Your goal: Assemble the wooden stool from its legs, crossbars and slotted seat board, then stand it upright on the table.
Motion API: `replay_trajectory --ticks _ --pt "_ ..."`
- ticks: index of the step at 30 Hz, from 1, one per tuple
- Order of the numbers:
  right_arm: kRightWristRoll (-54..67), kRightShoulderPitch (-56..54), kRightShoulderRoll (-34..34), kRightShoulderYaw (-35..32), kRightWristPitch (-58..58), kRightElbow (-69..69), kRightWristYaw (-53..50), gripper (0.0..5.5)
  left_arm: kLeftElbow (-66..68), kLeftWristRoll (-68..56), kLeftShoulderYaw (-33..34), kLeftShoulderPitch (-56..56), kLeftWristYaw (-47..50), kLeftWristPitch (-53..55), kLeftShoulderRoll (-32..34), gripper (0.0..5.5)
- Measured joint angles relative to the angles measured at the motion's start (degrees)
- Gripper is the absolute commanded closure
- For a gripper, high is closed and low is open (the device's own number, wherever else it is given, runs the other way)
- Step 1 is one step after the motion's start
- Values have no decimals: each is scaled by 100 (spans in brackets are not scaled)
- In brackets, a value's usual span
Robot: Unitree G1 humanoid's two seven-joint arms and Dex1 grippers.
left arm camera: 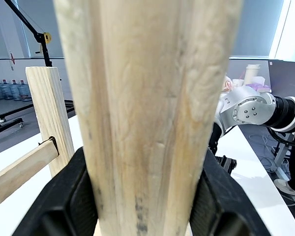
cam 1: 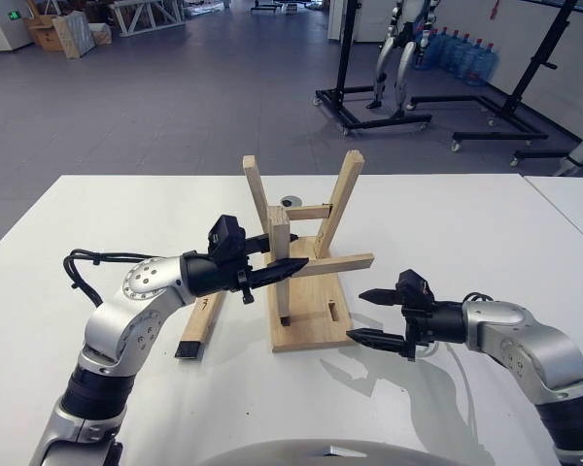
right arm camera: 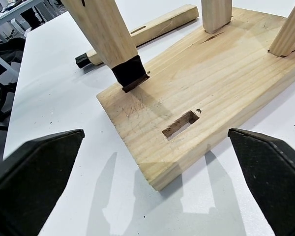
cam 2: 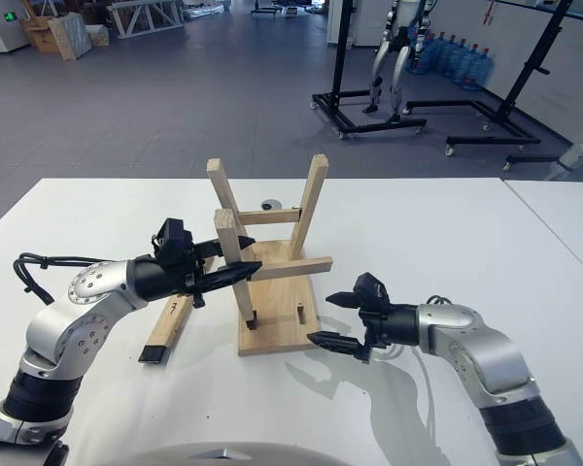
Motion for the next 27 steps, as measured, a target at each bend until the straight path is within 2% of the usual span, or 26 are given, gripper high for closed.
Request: replay_trajectory --ticks 27 --pt "0 47 14 29 0 -23 -4 10 138 510 -373 532 -249 -825 131 341"
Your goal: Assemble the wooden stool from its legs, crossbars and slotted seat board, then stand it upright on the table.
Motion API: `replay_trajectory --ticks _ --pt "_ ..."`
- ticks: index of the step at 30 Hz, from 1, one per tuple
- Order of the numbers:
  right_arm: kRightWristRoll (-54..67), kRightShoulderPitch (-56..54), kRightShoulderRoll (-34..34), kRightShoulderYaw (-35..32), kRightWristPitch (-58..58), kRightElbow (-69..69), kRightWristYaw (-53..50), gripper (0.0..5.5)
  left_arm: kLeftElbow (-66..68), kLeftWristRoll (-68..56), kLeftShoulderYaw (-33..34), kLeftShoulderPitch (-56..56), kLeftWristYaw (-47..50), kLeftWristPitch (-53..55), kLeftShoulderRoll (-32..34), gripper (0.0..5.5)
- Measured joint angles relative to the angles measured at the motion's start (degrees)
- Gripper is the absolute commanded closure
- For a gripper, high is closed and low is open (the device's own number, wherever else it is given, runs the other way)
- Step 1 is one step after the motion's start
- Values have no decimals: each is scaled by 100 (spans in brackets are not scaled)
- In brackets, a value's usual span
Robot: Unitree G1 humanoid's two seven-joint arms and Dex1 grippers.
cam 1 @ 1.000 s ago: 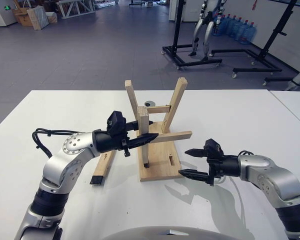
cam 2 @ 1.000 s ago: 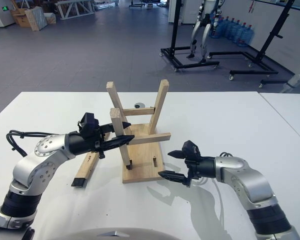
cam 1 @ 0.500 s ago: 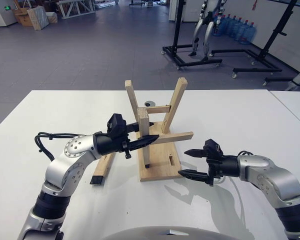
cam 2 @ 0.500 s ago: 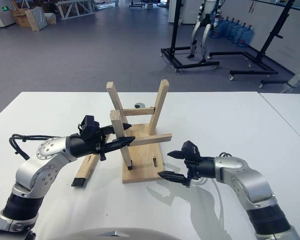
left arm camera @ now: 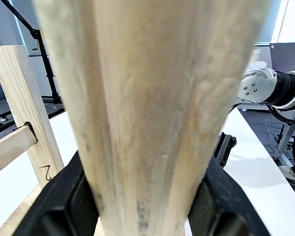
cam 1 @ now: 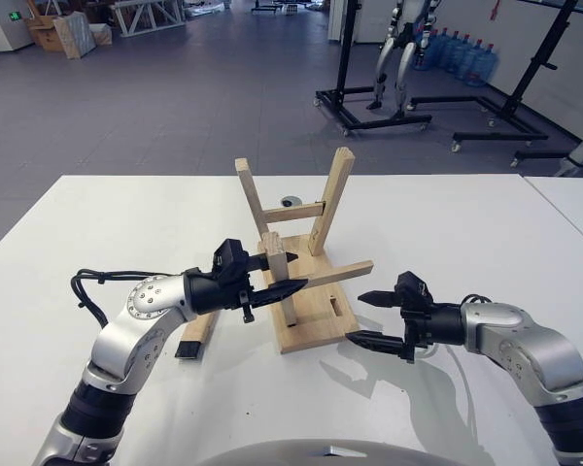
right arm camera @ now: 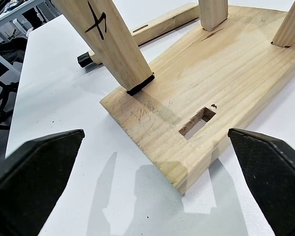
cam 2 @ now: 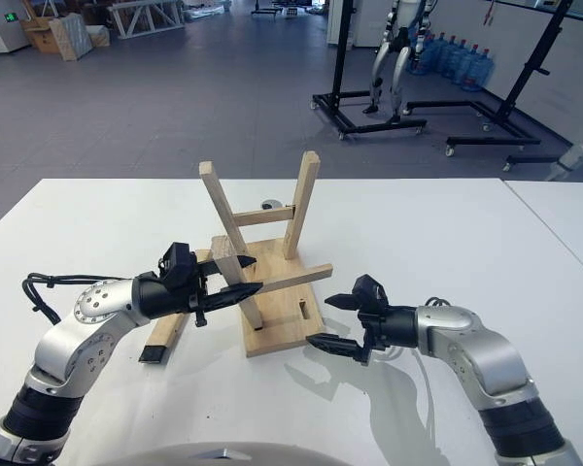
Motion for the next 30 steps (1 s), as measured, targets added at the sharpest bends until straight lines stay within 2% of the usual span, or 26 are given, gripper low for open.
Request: replay_trajectory --ticks 10,19,26,27,30 --pt "-25 182 -8 -59 -59 252 7 10 -131 653 -350 -93 -261 -511 491 341" --pt "-19 334 117 -102 -80 253 -103 10 -280 615 -585 -348 -331 -11 881 341" --pt "-22 376 174 -102 -86 252 -112 10 -317 578 -621 -405 -332 108 909 341" --pt "-22 376 183 -102 -88 252 -112 10 -314 575 -621 -404 -325 108 909 309" --pt "-25 381 199 -101 -114 249 -110 10 -60 672 -854 -129 -313 483 938 269"
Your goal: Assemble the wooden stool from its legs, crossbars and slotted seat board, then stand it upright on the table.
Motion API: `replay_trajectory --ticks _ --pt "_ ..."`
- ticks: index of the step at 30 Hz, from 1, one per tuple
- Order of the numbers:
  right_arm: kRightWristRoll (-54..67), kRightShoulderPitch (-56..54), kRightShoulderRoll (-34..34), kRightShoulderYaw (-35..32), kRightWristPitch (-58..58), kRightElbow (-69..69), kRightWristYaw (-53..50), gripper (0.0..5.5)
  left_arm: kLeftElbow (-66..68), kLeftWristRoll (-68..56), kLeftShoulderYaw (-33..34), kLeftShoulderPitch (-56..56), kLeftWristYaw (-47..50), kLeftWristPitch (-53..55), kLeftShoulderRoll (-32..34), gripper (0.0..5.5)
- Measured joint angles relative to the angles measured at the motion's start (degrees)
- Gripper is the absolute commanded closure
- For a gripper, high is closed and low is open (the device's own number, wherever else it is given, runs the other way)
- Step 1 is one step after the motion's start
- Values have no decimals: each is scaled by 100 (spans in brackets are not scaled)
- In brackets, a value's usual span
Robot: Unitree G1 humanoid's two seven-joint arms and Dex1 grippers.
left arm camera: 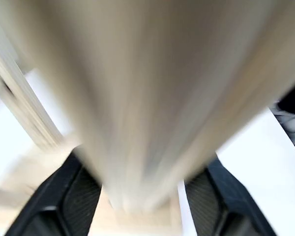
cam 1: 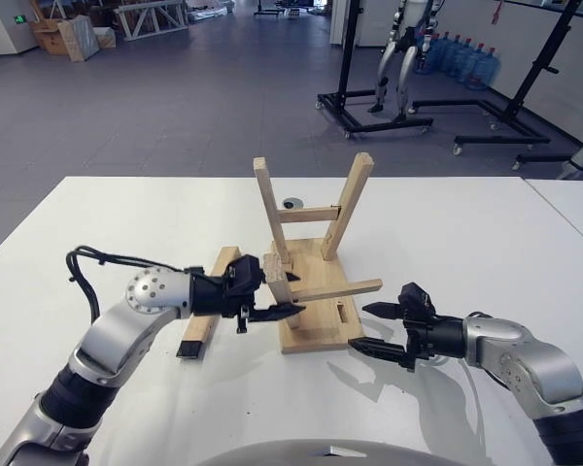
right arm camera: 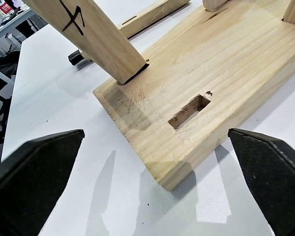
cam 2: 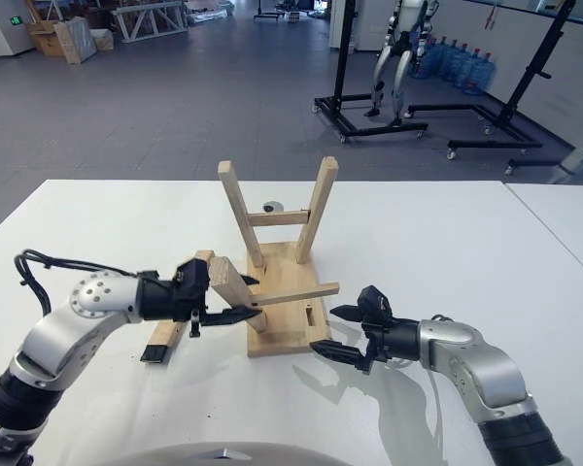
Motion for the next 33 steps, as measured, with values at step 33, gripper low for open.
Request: replay_trajectory --ticks 33 --pt "-21 157 57 -88 -159 248 -177 10 -154 -3679 3521 -2271 1531 1965 394 222"
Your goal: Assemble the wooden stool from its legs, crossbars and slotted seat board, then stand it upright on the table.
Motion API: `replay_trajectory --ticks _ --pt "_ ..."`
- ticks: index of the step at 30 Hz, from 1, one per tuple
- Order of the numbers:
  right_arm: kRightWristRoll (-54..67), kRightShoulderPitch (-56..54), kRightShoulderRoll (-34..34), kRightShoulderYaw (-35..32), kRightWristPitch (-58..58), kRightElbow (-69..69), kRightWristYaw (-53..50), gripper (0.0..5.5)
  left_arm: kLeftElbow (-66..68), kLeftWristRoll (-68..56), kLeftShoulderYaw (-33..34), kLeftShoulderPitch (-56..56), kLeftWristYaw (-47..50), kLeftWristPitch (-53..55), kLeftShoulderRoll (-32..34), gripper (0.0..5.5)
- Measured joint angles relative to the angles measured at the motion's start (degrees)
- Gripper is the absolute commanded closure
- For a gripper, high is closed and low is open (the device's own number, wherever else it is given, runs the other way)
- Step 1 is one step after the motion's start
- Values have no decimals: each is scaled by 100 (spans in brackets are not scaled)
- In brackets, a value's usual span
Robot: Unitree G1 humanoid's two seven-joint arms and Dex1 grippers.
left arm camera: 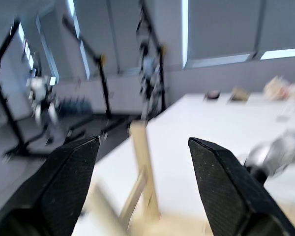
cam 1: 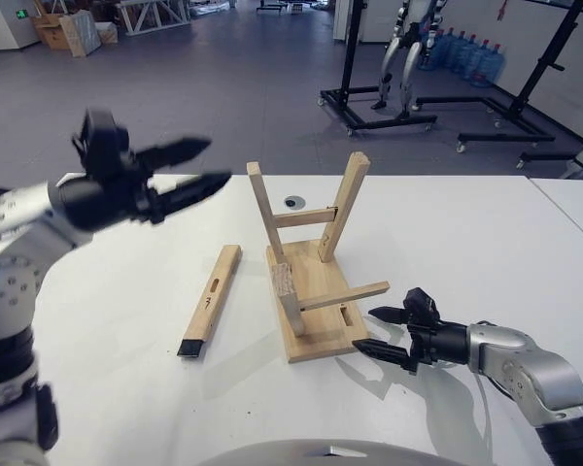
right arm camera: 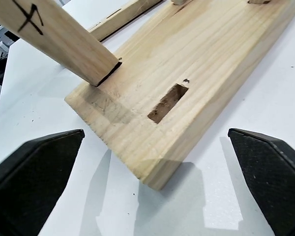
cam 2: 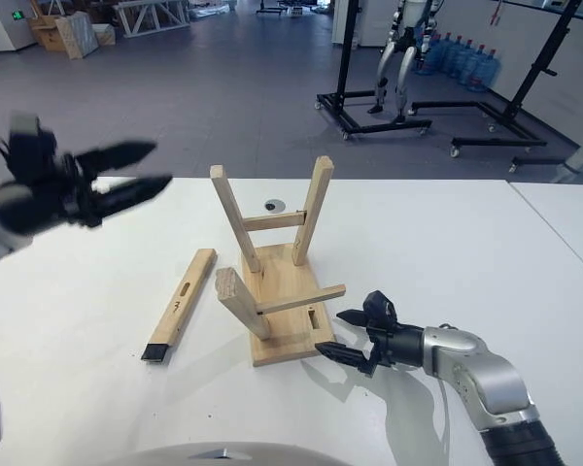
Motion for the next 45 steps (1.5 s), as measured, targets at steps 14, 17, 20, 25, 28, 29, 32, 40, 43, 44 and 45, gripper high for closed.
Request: replay_trajectory --ticks 14,17,20,25,28,29,32,40,43,44,45 --pt "-317 -988 37 308 -158 654 292 10 125 -1755 -1361 -421 810 591 -1547 222" --pt "-334 -1045 56 309 -173 735 301 10 94 -1714 -1506 -609 765 600 -1602 222" --pt "-341 -1047 76 310 -199 772 303 10 154 -1799 -1482 -966 826 599 -1689 222" --pt "-381 -1051 117 335 -219 777 307 10 56 -1702 -1499 -782 770 596 -1659 222" --pt "-385 -1024 121 338 -221 767 313 10 -135 -1139 -1856 204 439 578 -1501 222" --pt "-385 -988 120 339 -221 760 316 10 -169 -962 -1976 555 323 496 -1501 222" --pt "-411 -936 120 354 -221 756 319 10 -261 -195 -2384 863 -259 -378 -1477 222" --pt "-359 -902 124 284 -143 637 351 10 412 551 -2629 741 -387 -794 -1668 222" --pt "-305 -875 157 230 -100 558 293 10 461 544 -2249 532 -78 -590 -1600 222" --pt "-304 -848 163 215 -100 540 287 10 455 476 -2020 345 8 -503 -1516 222" --pt "-302 -821 170 209 -100 532 285 10 435 428 -1873 221 51 -437 -1487 222"
